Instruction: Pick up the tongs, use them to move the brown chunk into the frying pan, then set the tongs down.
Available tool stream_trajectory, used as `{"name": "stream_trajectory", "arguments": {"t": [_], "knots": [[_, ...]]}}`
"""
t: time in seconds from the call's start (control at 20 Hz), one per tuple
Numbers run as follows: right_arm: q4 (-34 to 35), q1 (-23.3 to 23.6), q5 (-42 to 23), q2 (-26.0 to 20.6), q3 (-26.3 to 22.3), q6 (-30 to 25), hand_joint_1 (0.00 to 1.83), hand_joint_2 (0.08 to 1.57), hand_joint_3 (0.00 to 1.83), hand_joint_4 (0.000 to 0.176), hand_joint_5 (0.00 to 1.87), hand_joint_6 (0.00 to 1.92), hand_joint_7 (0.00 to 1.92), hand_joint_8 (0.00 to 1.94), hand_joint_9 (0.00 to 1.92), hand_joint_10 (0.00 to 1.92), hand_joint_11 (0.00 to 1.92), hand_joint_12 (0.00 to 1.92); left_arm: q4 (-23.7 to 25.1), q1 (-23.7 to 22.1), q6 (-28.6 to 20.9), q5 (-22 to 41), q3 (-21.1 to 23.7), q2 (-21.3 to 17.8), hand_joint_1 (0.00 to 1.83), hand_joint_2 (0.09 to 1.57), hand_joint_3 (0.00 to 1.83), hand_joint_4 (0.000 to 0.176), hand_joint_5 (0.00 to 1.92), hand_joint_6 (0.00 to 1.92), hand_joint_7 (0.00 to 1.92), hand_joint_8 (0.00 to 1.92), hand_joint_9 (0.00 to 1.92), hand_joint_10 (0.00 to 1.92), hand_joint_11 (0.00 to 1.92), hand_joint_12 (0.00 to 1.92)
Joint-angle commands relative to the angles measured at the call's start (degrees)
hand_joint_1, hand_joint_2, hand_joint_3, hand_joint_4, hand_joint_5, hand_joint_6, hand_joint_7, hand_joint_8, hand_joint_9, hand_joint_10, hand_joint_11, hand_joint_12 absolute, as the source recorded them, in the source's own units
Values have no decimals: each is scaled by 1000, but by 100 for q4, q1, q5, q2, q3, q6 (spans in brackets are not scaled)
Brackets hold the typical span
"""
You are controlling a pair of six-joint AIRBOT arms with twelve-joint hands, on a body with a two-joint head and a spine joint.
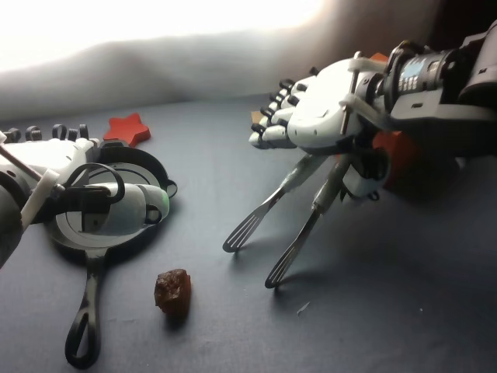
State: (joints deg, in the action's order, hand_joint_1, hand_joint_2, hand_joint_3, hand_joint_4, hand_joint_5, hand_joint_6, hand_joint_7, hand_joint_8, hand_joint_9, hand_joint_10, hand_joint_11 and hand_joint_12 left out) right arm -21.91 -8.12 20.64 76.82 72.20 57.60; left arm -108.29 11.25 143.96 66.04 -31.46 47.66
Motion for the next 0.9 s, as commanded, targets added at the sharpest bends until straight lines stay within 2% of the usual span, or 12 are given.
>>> {"name": "stream_trajectory", "arguments": {"t": [0.0,0.2,0.3,0.65,0.75,0.85], "knots": [[-104,6,-410,0,68,64,1061,925,8,0,0,0,0,0,0,0,0,0,448,-41,-22,174,9,-16,0,1218,1,0,0,0,0,0,0,0,9,10],[-104,-142,-466,178,296,297,1074,913,1,0,0,0,0,0,0,0,0,0,506,-35,-115,185,13,18,0,1213,0,0,0,0,7,3,0,0,16,17],[-104,-194,-503,196,325,336,1047,913,2,0,0,0,0,0,0,0,0,0,513,-37,-125,185,11,28,0,1213,0,0,0,0,0,0,0,0,6,15],[-105,-306,-533,183,339,440,1128,915,1,0,14,6,31,12,20,8,0,0,517,-36,-183,186,36,39,0,1218,2,0,0,0,10,3,0,0,18,30],[-105,-302,-531,176,339,453,1130,929,8,0,61,24,92,32,79,32,8,4,517,-35,-191,186,47,39,0,1220,0,0,0,0,14,1,5,0,0,135],[-105,-307,-529,167,339,469,1031,1004,23,0,132,14,186,16,170,25,0,385,517,-28,-207,186,52,39,0,1221,0,0,0,0,8,0,1,0,0,111]]}}
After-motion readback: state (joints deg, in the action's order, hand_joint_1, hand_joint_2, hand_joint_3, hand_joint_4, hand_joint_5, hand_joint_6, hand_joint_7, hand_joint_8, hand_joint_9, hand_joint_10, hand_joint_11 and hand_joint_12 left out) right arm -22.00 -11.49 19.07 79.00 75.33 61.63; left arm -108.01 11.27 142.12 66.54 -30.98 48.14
